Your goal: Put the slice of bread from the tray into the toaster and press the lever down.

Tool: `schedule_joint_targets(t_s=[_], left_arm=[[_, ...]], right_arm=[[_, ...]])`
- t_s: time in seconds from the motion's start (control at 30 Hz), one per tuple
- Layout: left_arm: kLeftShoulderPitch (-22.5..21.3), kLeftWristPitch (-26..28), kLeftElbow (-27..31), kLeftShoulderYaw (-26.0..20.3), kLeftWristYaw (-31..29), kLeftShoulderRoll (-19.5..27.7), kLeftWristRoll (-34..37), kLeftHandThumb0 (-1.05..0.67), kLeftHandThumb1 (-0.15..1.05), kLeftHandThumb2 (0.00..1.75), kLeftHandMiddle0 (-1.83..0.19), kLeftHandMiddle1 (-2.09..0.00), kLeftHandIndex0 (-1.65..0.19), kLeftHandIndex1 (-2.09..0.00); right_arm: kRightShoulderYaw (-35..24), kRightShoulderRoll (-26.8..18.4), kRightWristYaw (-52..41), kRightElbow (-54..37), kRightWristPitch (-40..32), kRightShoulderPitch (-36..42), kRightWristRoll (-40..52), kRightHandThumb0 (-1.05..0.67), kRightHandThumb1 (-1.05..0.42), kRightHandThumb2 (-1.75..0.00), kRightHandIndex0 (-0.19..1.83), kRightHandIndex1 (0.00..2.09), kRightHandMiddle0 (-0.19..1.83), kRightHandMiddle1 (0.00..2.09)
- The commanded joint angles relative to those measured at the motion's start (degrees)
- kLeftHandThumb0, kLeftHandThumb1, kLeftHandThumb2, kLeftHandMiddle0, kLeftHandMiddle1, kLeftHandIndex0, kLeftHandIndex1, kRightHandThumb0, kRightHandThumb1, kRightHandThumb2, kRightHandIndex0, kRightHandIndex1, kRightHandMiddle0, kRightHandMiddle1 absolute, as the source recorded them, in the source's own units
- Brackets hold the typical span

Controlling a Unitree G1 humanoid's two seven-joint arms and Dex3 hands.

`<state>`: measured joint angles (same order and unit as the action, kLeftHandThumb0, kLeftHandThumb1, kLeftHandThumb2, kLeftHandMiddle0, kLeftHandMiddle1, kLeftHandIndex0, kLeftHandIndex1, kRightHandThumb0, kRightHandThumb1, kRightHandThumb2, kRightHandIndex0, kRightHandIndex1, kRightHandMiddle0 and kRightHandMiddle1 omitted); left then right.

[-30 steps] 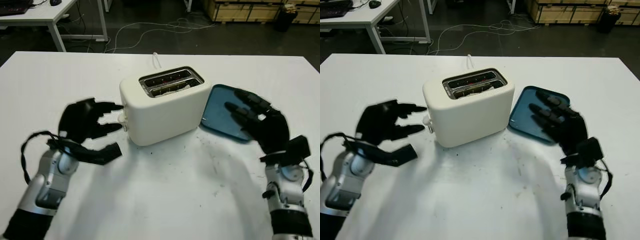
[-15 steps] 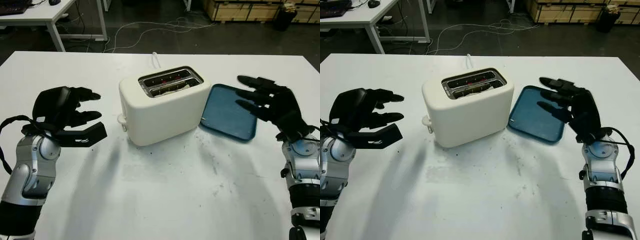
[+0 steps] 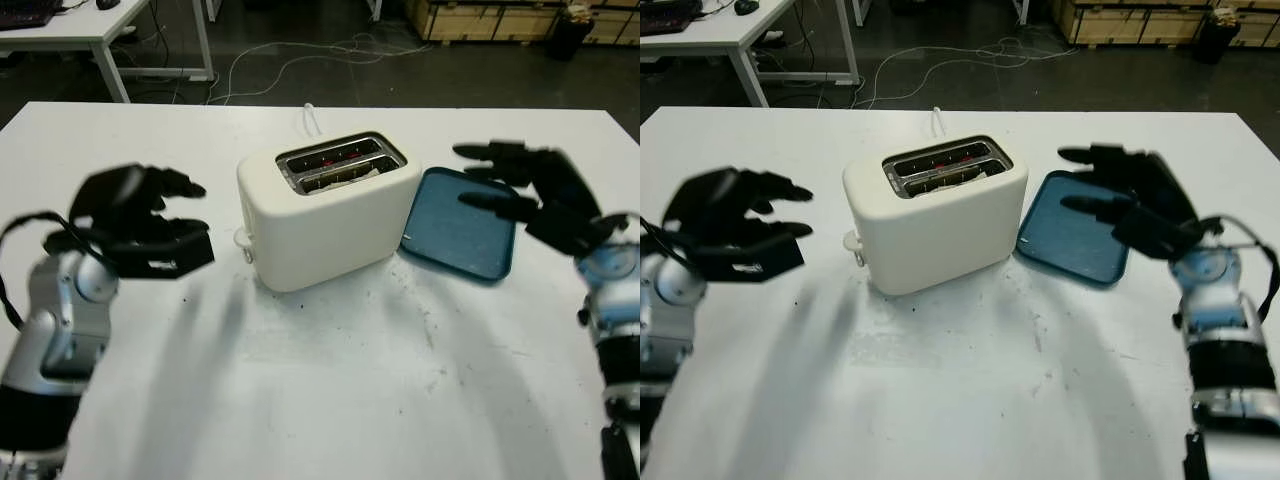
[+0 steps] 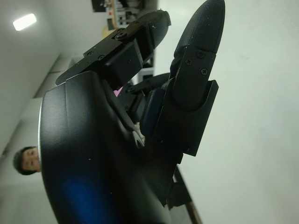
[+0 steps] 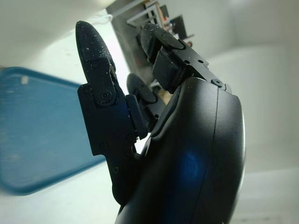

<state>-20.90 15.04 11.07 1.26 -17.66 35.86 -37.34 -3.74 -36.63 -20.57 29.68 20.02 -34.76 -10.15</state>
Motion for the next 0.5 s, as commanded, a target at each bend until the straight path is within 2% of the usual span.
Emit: schedule_joint_targets(t_s=[0.0,0.23,0.47], left_arm=[[-2.75,0.04,-0.97,-0.22,-1.5,1.78,0.38,-0.81,0.88,0.0,-0.69,-0.97,-1.02,-0.03],[-6.27,0.26,-1.52,1.0,-4.18,3.95,-0.66,-0.81,0.89,0.01,-0.69,-0.93,-1.0,-0.02],[-7.03,1.38,-1.62,1.67,-5.39,3.66,-0.77,-0.79,0.87,0.0,-0.69,-0.92,-1.01,-0.02]], right_arm=[[1.16,-1.26,-0.93,1.78,0.09,-2.7,-0.76,-0.62,-0.9,0.0,0.65,0.01,0.58,0.0],[4.22,-2.82,-1.55,2.68,-0.17,-5.81,-3.78,-0.55,-0.88,0.0,0.66,0.01,0.57,0.0],[6.21,-2.71,-0.68,3.42,-0.06,-6.08,-6.26,-0.49,-0.87,0.0,0.65,0.0,0.56,0.0]])
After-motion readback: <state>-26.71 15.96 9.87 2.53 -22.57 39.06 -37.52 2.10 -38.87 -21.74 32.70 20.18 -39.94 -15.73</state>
